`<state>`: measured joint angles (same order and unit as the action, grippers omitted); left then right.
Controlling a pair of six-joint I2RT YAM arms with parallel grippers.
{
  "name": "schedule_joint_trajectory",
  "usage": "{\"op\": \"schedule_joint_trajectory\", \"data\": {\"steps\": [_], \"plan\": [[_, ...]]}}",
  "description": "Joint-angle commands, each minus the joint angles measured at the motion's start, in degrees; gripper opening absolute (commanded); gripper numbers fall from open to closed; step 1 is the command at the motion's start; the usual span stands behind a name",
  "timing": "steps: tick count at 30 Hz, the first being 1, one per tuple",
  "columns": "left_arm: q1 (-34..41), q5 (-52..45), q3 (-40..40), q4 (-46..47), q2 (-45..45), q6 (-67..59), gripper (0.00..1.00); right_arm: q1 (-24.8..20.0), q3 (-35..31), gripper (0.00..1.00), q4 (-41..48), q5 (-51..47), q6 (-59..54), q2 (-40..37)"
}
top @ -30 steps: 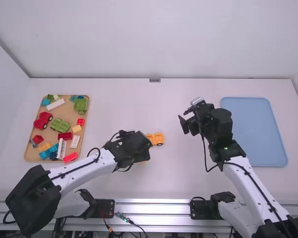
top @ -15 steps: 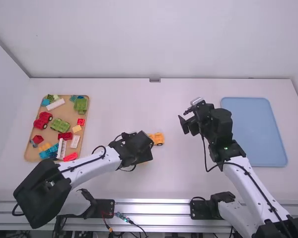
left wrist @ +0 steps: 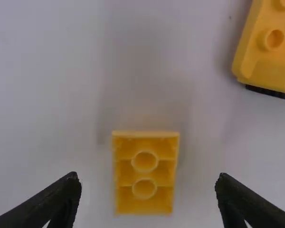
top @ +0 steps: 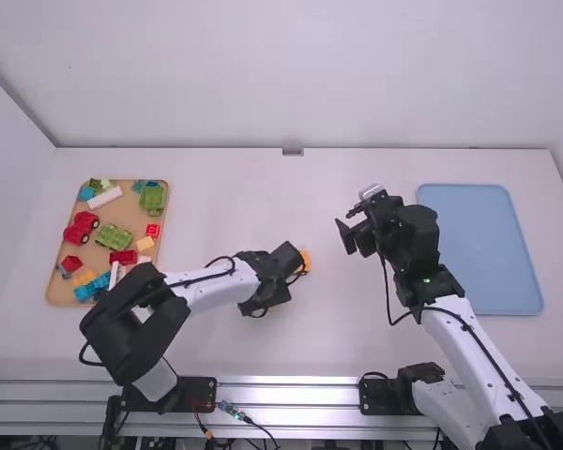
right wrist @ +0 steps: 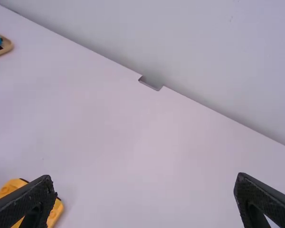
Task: Assemble lego blocks to make yellow taxi
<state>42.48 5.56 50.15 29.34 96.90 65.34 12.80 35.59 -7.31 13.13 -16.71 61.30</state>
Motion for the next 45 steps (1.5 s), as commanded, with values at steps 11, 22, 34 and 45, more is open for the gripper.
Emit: {"op": "schedule_joint_trajectory", "data": {"steps": [11, 22, 34, 45], "plan": [[-0.1, -0.1, -2.7, -0.7, 0.6, 1.7, 0.59, 0.0, -0.3, 0.99, 0.1, 0.2, 0.4, -0.7], [-0.1, -0.2, -5.8, -5.0, 0.6, 1.7, 0.46, 0.0, -0.3, 0.99, 0.0, 0.2, 0.4, -0.7], [-0.1, 1.0, -3.5, -3.7, 0.5, -5.8, 0.02, 0.0, -0.3, 0.99, 0.0, 0.6, 0.4, -0.7], [-0.1, 4.0, 8.6, 0.0, -2.0, -31.8, 0.02, -1.6, -0.3, 0.99, -2.8, 10.7, 4.9, -0.2]]}}
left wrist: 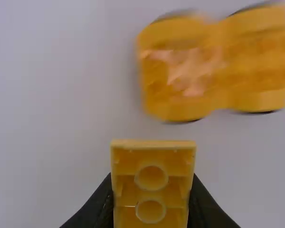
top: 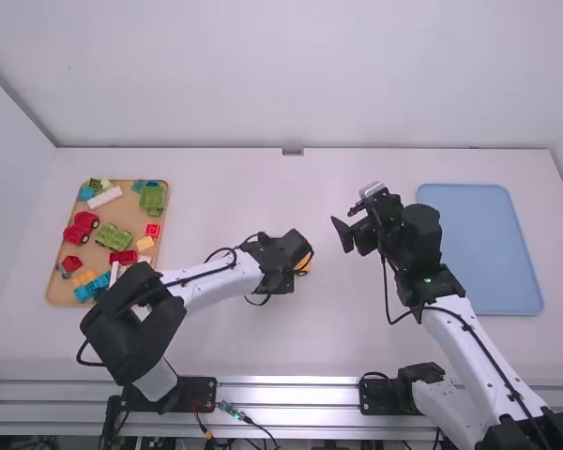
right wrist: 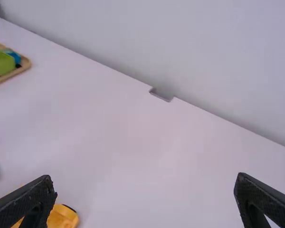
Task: Assemble lego blocks to make yellow taxi
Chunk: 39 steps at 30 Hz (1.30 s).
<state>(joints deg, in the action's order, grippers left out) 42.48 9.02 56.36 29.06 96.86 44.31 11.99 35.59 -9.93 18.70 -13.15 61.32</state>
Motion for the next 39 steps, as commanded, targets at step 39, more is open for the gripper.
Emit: {"op": "schedule_joint_trajectory", "data": {"steps": [39], "plan": [[-12.0, -54.6, -10.0, -36.9, -16.8, -57.9, 0.01, -10.7, 9.4, 0.99, -2.9, 70.8, -15.1, 30.1]]}}
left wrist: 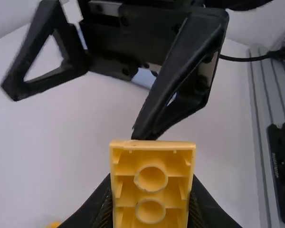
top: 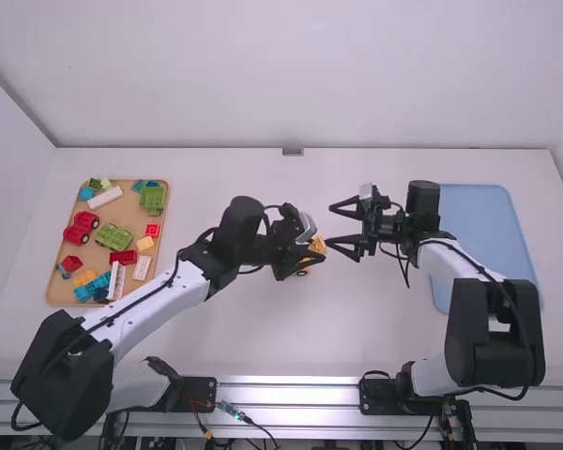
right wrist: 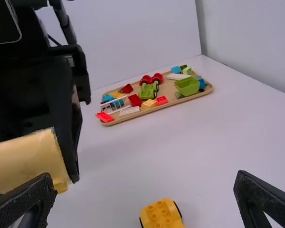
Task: Assemble lego blocks to make yellow taxi
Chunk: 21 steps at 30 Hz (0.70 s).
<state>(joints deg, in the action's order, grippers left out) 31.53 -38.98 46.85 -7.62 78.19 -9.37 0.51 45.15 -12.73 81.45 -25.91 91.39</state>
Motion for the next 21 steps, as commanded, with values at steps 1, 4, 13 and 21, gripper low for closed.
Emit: {"op": "schedule_joint_trajectory", "data": {"steps": [1, 4, 13, 21], "plan": [[-1.3, -7.2, -0.5, -0.3, 2.1, -4.6, 0.01, 0.8, -0.2, 0.99, -0.1, 8.0, -2.4, 0.0], [-3.7, -10.6, -0.5, -0.6, 3.2, -7.4, 0.01, 0.7, -0.2, 0.99, -0.2, 8.0, -1.2, -0.7], [-10.5, -18.5, -0.5, -6.4, 6.4, -9.6, 0.01, 1.5, -0.2, 0.99, 0.2, 8.0, 0.6, -1.2], [-12.8, -25.2, -0.5, -11.3, 11.6, -9.7, 0.01, 6.4, -0.2, 0.99, -3.0, 8.0, 2.5, -1.2]]}}
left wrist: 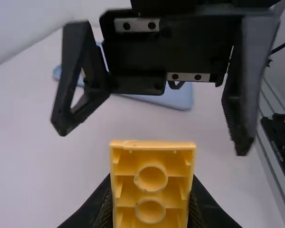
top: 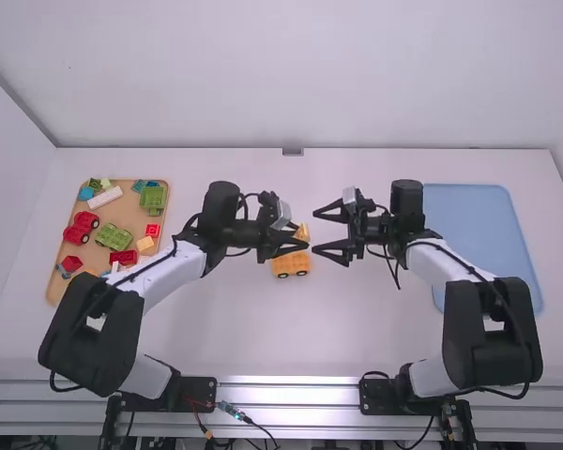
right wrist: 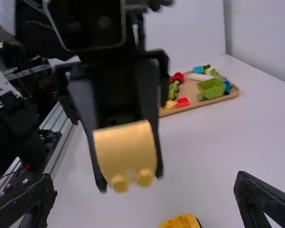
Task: Assemble lego blocks to make yellow taxi
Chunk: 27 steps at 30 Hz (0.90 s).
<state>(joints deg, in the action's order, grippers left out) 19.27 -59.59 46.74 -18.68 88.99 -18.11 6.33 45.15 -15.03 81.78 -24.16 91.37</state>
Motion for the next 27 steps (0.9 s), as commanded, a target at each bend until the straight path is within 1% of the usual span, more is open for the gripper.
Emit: {"op": "schedule_joint_trajectory", "data": {"steps": [1, 4, 9, 12, 14, 17, 19, 25, 26, 27], "plan": [[-0.6, -4.7, -0.4, -0.3, 1.0, -0.9, 0.01, 1.0, -0.2, 0.99, -1.8, 7.7, 2.1, -1.2], [-0.2, -4.7, -0.4, -0.6, 1.2, -1.6, 0.01, 2.0, -0.2, 1.0, -4.2, 7.7, 4.3, -1.2], [-0.2, -6.4, -0.4, -1.9, 1.2, -2.0, 0.01, 3.1, -0.2, 0.95, -4.3, 7.7, 4.2, -1.2], [-0.5, -6.8, -0.4, -2.4, 1.2, -2.0, 0.02, 2.8, -0.2, 0.87, -4.2, 7.7, 4.2, -1.2], [-0.6, -9.3, -0.4, -3.2, 1.2, -2.0, 0.02, 2.6, -0.2, 0.81, -4.3, 7.7, 4.2, -1.2], [-0.1, -9.3, -0.4, -3.9, 1.2, -1.8, 0.02, 2.8, -0.2, 0.77, -4.3, 7.7, 4.2, -1.2], [-0.2, -9.1, -0.4, -4.8, 1.2, -0.2, 0.02, 2.7, -0.2, 0.7, -4.3, 7.7, 4.3, -1.2], [-0.1, -8.9, -0.4, -5.2, 1.2, 1.0, 0.02, 3.3, -0.2, 0.64, -4.3, 7.7, 4.2, -1.2], [-0.4, -8.9, -0.4, -5.2, 1.2, 1.1, 0.02, 3.8, -0.2, 0.59, -4.3, 7.7, 3.8, -1.2], [-0.4, -8.9, -0.4, -5.2, 1.2, 1.1, 0.02, 4.0, -0.2, 0.52, -4.1, 7.7, 3.1, -1.2]]}}
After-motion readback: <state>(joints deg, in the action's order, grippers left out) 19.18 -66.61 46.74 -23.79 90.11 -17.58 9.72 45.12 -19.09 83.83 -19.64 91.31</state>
